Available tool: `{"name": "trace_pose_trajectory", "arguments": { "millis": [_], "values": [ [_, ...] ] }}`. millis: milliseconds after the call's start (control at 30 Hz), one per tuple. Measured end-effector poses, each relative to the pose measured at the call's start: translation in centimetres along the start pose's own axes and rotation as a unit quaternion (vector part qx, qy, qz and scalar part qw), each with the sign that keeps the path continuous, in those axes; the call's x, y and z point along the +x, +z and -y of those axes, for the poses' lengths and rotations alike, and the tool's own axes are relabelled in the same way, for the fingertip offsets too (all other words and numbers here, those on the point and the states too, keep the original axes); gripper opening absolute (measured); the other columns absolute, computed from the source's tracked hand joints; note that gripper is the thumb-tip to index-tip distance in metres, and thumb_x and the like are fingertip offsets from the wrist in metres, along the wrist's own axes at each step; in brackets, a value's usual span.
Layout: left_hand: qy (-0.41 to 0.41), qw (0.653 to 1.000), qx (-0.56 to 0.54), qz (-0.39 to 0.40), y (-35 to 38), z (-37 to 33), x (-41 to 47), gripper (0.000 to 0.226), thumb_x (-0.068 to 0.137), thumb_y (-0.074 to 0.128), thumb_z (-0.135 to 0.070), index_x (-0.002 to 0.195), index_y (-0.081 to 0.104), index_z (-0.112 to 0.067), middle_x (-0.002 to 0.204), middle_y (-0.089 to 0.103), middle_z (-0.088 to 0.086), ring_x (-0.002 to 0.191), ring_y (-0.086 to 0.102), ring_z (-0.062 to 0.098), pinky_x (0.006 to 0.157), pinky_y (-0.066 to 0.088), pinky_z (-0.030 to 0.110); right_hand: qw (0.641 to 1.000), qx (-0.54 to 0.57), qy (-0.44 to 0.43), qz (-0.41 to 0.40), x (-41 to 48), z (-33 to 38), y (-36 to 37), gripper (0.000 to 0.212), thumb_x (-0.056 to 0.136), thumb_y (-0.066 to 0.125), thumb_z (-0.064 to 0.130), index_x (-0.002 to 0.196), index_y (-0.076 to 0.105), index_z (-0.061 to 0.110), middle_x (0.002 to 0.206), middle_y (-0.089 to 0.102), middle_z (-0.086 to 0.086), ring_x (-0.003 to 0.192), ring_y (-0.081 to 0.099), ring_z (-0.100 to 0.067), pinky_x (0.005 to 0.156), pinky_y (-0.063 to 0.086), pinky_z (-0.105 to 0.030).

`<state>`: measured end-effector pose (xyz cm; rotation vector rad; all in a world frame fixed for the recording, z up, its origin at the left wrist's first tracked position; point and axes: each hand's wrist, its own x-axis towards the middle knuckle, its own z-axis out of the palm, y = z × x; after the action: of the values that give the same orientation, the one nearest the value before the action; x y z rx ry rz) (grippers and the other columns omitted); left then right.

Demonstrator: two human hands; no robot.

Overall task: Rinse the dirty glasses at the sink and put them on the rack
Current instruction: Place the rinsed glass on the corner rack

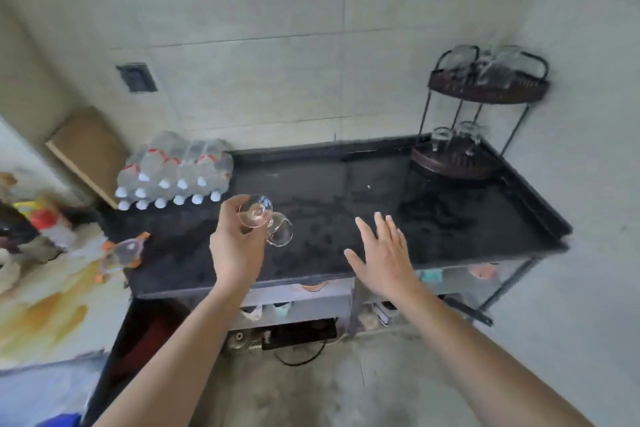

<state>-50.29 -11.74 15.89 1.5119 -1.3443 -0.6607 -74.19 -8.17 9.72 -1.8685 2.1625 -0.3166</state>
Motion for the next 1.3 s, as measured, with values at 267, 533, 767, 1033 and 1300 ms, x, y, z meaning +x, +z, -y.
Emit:
{"name": "trace_pose_trajectory", "arguments": {
  "millis": [267,533,767,1033,1300],
  "values": [
    [0.021,0.988,-0.007,0.155,18.3,-5.5,2.4,0.035,0.089,0.073,-0.019,0.114,0.053,-0.032,0.089,0.067,-0.016,0.085,0.064,0.010,0.066,0.045,0.026,0.987,0.043,0.154,-0.027,3.6,-14.6,-1.7,0.073,0.103,0.046,0.050,0.163,0.015,0.022,0.170,0.004,-0.016,0.157,0.000,-0.033,0.125,0.013,-0.046],
    [0.052,0.966,-0.037,0.251,35.2,-10.4,11.8,0.035,0.091,0.073,-0.022,0.116,0.052,-0.033,0.091,0.066,-0.015,0.083,0.065,0.008,0.066,0.046,0.025,0.976,0.045,0.211,-0.038,15.4,-23.7,-6.3,0.074,0.104,0.046,0.048,0.163,0.008,0.023,0.171,-0.004,-0.013,0.158,-0.003,-0.033,0.125,0.012,-0.045],
    [0.092,0.944,-0.037,0.316,47.9,-14.6,17.5,0.033,0.091,0.071,-0.022,0.113,0.049,-0.033,0.089,0.064,-0.018,0.082,0.060,-0.003,0.067,0.043,0.022,0.960,0.061,0.270,-0.053,22.7,-30.5,-10.6,0.071,0.104,0.048,0.046,0.162,0.015,0.024,0.171,-0.003,-0.011,0.158,-0.001,-0.032,0.125,0.014,-0.047],
    [0.045,0.931,-0.007,0.362,60.0,-12.3,17.2,0.030,0.093,0.071,-0.036,0.113,0.049,-0.030,0.099,0.069,-0.009,0.081,0.062,0.002,0.064,0.042,0.017,0.961,0.058,0.269,0.034,28.3,-39.2,-8.5,0.074,0.104,0.050,0.045,0.163,0.011,0.024,0.171,-0.006,-0.010,0.158,-0.005,-0.032,0.126,0.010,-0.047],
    [-0.017,0.940,0.084,0.330,70.2,-9.9,17.3,0.033,0.092,0.073,-0.023,0.117,0.051,-0.026,0.094,0.067,-0.013,0.075,0.059,-0.003,0.054,0.039,0.006,0.969,0.064,0.193,0.139,35.6,-47.6,-6.2,0.082,0.103,0.054,0.041,0.164,0.002,0.023,0.170,-0.011,-0.010,0.157,-0.005,-0.033,0.124,0.014,-0.051]
  ]
}}
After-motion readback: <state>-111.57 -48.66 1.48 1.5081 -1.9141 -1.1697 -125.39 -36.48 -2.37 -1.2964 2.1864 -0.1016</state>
